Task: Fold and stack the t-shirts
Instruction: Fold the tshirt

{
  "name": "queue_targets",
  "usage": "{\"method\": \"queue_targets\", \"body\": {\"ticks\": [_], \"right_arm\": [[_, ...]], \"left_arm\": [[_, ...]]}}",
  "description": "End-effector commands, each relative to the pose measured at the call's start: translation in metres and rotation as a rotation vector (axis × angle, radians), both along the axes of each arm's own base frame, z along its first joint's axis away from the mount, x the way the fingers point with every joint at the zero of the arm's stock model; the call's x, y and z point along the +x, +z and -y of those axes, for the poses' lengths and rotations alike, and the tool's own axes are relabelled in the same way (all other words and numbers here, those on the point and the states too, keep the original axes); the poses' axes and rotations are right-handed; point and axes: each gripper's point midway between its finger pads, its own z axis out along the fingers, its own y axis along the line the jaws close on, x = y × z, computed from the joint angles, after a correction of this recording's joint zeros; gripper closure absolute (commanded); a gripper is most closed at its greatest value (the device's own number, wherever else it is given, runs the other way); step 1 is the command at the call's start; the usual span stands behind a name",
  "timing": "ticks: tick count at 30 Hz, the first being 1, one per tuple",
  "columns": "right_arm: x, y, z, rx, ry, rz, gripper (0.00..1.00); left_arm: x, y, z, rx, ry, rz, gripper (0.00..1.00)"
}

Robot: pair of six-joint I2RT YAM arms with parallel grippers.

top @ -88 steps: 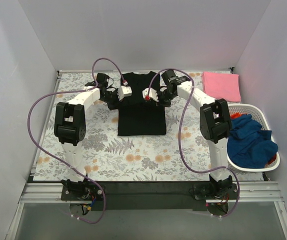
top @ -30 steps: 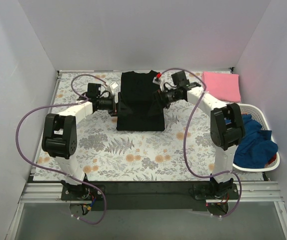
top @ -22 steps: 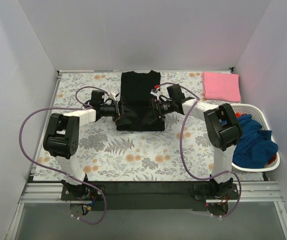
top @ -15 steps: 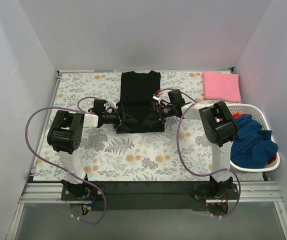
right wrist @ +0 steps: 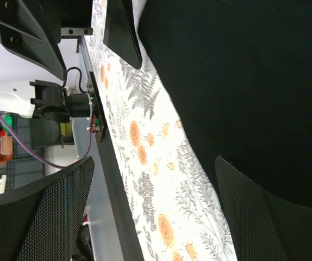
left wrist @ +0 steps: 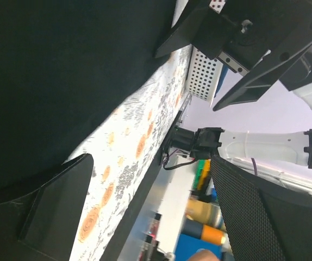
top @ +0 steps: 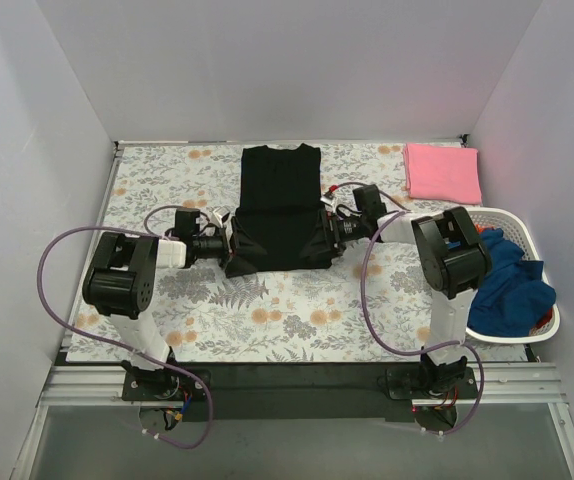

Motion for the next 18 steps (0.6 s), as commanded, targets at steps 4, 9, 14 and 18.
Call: {"method": "queue_targets", "body": {"ticks": [4,9,14,18], "right_arm": [[0.047,0.077,-0.004,0.061,0.004,0.254,0.02],[0.074,0.053,-0.014,0.063,0.010,0.211,0.09],[0.105,0.041,-0.025,0.066,0.001,0.224,0.14],[0.133,0.016,-0.021,0.053,-0.035,0.230,0.19]], "left_arm": [[0.045,0.073,0.000,0.019,-0.028,0.296,0.11],[0.091,0.067,-0.001,0.027,0.004,0.331,0.18],[0.134,0.042,-0.002,0.036,0.041,0.311,0.19],[0.165,0.031,-0.005,0.013,0.081,0.324,0.20]]}}
